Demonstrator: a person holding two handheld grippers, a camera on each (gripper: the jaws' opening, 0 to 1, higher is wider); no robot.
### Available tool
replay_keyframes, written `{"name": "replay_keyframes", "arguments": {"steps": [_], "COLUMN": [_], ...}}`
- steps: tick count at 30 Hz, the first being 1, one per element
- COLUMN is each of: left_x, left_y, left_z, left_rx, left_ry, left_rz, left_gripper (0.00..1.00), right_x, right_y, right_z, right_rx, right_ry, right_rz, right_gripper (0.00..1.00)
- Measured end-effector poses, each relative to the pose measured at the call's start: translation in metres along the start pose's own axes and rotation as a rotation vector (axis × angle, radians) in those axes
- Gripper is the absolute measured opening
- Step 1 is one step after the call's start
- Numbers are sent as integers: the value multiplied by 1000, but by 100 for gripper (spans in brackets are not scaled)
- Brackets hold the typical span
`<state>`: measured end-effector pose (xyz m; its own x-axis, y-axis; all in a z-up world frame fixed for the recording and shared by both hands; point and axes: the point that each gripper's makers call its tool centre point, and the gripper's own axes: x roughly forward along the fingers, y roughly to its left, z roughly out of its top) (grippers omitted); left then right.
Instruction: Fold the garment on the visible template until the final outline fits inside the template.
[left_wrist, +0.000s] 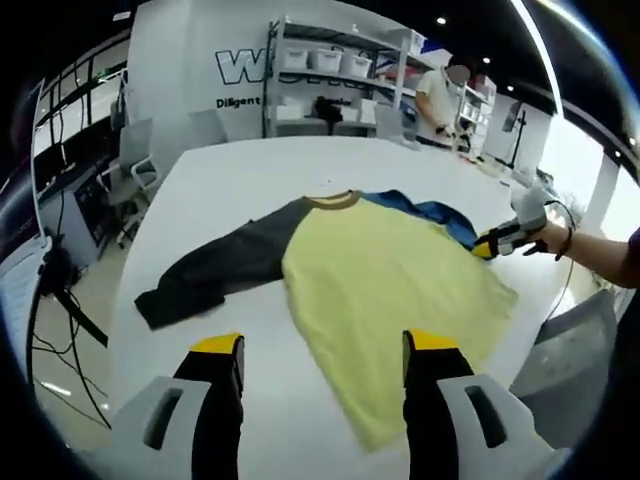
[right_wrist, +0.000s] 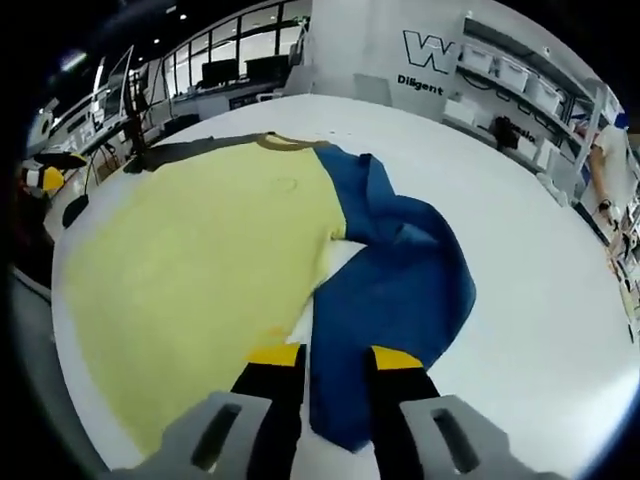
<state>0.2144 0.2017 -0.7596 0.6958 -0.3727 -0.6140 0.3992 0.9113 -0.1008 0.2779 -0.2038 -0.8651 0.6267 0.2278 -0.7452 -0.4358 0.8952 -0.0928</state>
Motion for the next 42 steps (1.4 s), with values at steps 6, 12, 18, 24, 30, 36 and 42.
{"name": "replay_keyframes", "arguments": {"steps": [6,12,18,24,30,36,42], "left_x": [-3,-3,-4,-6,-7,-5,-3], "left_y": [0,4,6,11,10,9,9], "left_z": [-8,-15,-17,-18,-17,-20,-20], "left_rx": [-13,-17,-10,-14,-4,10,10], "left_ry": [5,16,22,14,1,15,11], "left_rz": [7,15,22,31,31,28,22], "left_gripper": [60,61,60,61,61,61,62], "right_x": [-1,-17,-24,-32,-39,-36,-26], "right_y": [-10,-45,-71,-113,-130,-160,-189], "right_z": [8,36,41,56,76,87,81], "right_rx": [83,253,254,360,407,400,471], "right_ry": [-64,-184,-196,-227,-240,-253,-246], "right_rz": [-15,-80,-165,-222,-218,-285,-315], "right_gripper": [0,0,0,0,0,0,0]}}
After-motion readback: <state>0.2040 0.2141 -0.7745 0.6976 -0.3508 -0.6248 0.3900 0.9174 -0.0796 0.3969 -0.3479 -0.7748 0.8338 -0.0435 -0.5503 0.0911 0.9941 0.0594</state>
